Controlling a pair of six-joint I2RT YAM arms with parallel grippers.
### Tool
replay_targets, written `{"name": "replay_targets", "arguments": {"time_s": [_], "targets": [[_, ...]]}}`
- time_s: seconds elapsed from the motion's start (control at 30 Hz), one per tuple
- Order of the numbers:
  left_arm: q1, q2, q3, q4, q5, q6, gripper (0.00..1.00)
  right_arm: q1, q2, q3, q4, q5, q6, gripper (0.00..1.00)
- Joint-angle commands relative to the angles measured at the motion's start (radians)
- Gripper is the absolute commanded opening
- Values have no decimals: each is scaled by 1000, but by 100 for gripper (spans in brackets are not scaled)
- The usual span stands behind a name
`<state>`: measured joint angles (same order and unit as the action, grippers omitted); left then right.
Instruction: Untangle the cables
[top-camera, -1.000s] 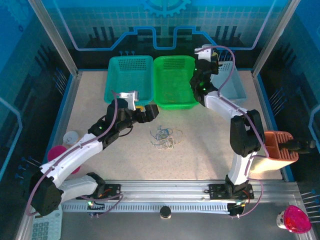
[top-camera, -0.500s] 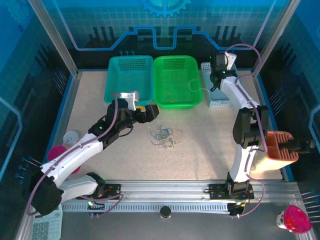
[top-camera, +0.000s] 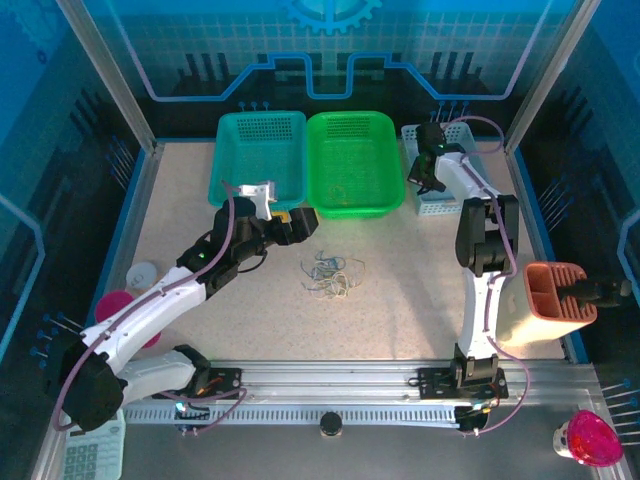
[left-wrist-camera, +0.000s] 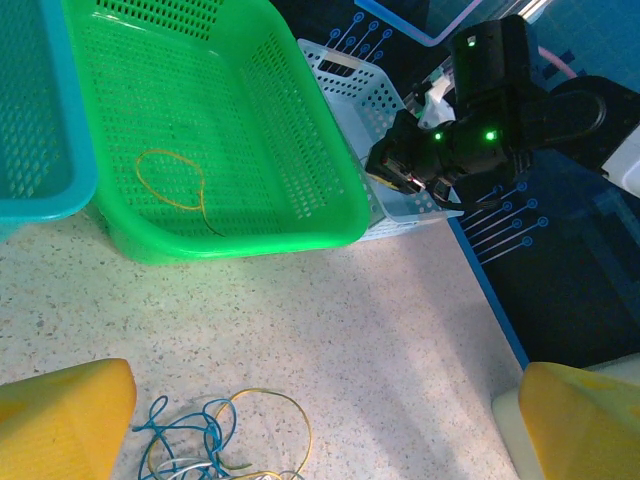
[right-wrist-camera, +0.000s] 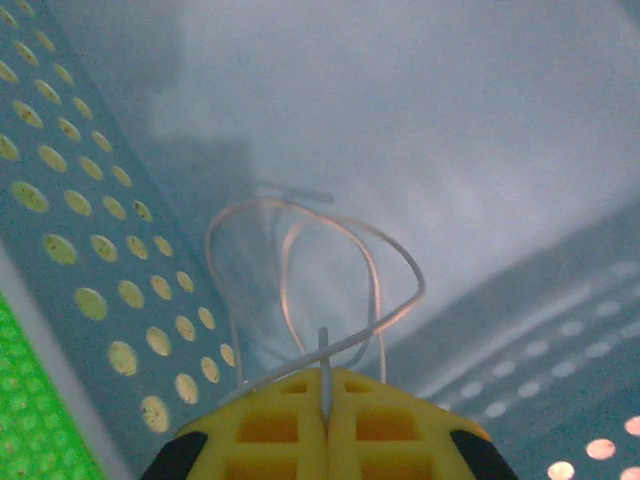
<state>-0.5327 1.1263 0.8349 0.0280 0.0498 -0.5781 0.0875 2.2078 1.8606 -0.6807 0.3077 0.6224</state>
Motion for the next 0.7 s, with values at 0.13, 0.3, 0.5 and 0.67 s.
{"name": "replay_targets", "arguments": {"time_s": [0.13,0.3,0.5,0.67], "targets": [[8,-25,-13,13,10,-12,99,-10,55,28,-4,-254,26,0],[8,-30,-15,12,9,-14,99,15,55,19,24,-310,35,0],[8,-33,-18,12,8,-16,99,64,59,26,40,-337,34,0],[10,-36,-22,14,7,-16,99,117,61,28,51,-347,30,0]]}}
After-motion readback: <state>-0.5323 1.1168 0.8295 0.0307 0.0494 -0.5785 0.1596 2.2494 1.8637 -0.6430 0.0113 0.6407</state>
